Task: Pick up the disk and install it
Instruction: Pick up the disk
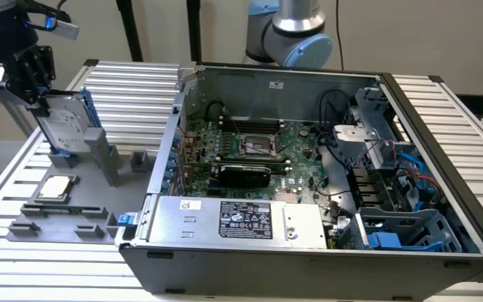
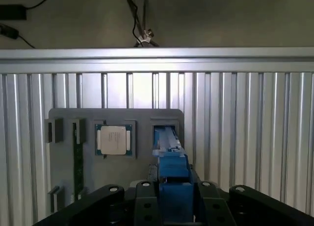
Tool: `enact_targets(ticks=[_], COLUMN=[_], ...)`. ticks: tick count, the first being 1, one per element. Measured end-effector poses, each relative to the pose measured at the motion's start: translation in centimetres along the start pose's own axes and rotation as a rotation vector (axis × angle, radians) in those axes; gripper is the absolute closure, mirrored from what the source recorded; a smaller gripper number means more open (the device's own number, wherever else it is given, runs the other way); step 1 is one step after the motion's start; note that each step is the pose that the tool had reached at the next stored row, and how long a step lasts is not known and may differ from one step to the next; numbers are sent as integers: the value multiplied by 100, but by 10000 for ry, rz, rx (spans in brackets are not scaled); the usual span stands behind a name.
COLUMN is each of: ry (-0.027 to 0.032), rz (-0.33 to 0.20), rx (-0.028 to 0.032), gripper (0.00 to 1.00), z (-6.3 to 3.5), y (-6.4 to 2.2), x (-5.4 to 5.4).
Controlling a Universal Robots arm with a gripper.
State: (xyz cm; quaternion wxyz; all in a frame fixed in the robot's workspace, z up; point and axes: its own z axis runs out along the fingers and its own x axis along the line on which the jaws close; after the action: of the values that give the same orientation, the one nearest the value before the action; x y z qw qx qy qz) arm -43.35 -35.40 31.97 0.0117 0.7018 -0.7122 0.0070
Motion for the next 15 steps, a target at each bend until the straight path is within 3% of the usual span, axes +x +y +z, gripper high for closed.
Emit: enact_targets(ticks=[11,15], ry=[0,-4], rz=[-2,-1], rx=[3,3], gripper=[100,100], z=[-497,-659], y=[-4,-87], x=[14,16])
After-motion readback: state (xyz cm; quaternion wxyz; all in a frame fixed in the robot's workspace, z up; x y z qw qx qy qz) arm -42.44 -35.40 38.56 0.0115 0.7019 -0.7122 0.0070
